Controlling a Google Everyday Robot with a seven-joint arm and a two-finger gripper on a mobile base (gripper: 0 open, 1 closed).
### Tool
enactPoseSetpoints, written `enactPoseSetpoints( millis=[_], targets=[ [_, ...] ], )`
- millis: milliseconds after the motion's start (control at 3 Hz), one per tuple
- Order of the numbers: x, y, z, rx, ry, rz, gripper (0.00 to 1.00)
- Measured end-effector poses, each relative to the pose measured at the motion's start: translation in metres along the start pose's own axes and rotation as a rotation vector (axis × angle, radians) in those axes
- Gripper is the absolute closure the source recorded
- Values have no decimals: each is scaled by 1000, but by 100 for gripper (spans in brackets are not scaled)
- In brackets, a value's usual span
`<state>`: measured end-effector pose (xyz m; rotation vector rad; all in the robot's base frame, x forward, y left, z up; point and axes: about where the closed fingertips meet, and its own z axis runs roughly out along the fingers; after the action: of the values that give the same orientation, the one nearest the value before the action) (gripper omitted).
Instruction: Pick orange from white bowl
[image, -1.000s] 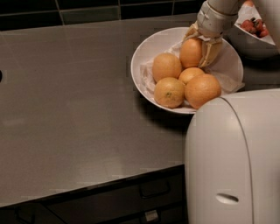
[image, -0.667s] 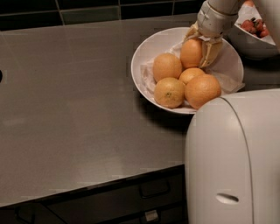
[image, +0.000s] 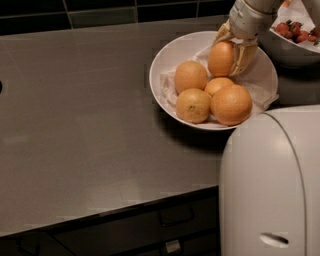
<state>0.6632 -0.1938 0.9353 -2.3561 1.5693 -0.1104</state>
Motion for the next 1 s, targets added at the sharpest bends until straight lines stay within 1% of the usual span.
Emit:
enactPoseSetpoints(
  millis=[333, 1000],
  targets=[
    [-4, 0, -24, 81, -12, 31, 100],
    [-18, 3, -70, 225, 6, 57, 100]
  ],
)
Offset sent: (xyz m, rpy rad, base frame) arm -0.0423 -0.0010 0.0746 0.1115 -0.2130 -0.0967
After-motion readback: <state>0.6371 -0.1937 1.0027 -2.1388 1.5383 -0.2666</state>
